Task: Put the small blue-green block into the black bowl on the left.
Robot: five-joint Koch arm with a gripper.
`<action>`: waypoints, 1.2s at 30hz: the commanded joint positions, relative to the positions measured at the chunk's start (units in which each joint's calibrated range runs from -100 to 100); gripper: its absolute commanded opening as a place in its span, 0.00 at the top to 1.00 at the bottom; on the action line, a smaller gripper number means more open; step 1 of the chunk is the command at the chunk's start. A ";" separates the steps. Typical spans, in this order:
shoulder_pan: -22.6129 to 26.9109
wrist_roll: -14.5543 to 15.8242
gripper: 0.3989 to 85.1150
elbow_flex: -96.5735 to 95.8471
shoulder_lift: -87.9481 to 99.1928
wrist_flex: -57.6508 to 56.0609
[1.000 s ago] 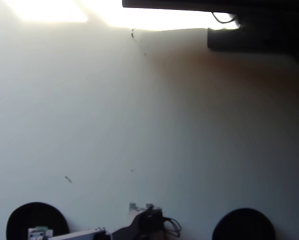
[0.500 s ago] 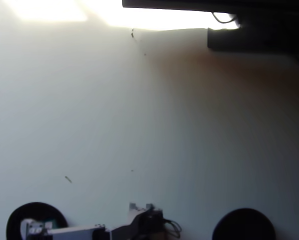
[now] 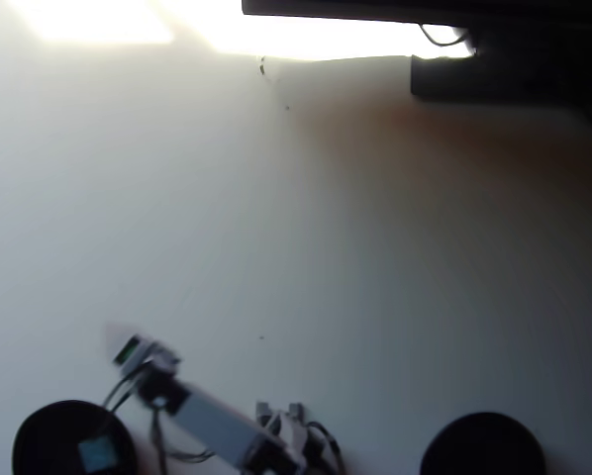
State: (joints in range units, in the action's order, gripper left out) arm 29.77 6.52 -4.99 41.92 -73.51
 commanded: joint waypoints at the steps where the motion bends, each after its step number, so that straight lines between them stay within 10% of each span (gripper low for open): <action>1: -3.96 -2.34 0.44 -5.27 8.91 11.37; 26: -29.11 -14.36 0.45 -52.41 7.63 76.79; 36: -33.75 -12.26 0.46 -62.20 -11.55 105.09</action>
State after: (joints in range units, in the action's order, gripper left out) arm -3.49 -7.20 -66.67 34.72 20.28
